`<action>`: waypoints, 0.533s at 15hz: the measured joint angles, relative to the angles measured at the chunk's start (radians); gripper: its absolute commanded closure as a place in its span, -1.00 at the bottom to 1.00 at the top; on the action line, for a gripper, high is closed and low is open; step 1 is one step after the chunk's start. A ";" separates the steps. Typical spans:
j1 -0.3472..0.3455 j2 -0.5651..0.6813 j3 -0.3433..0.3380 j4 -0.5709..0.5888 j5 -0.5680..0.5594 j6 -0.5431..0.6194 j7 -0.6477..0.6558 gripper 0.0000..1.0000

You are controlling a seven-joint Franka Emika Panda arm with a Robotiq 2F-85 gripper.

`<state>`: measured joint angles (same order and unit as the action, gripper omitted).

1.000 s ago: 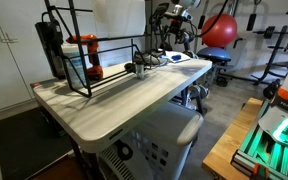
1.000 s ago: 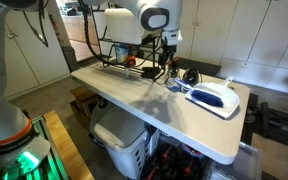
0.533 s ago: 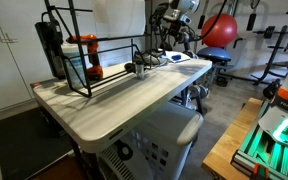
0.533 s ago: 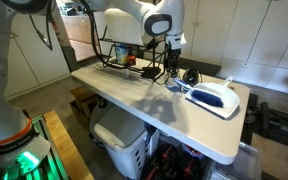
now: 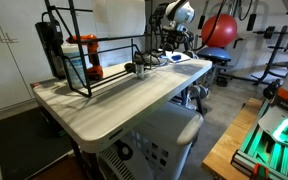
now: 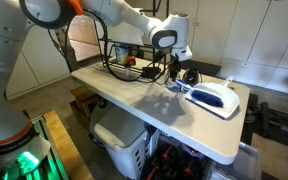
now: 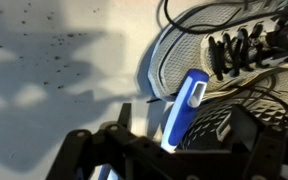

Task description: Move the brush to the left

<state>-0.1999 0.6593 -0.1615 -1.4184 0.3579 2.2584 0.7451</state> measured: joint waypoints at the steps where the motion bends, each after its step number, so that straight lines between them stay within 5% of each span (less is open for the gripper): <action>1: -0.002 0.016 0.000 0.015 0.000 0.000 -0.010 -1.00; 6: -0.012 0.088 0.000 0.086 -0.001 -0.010 -0.038 -1.00; 8: -0.013 0.112 0.000 0.110 -0.002 -0.016 -0.040 -0.79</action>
<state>-0.2127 0.7709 -0.1615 -1.3087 0.3560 2.2424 0.7049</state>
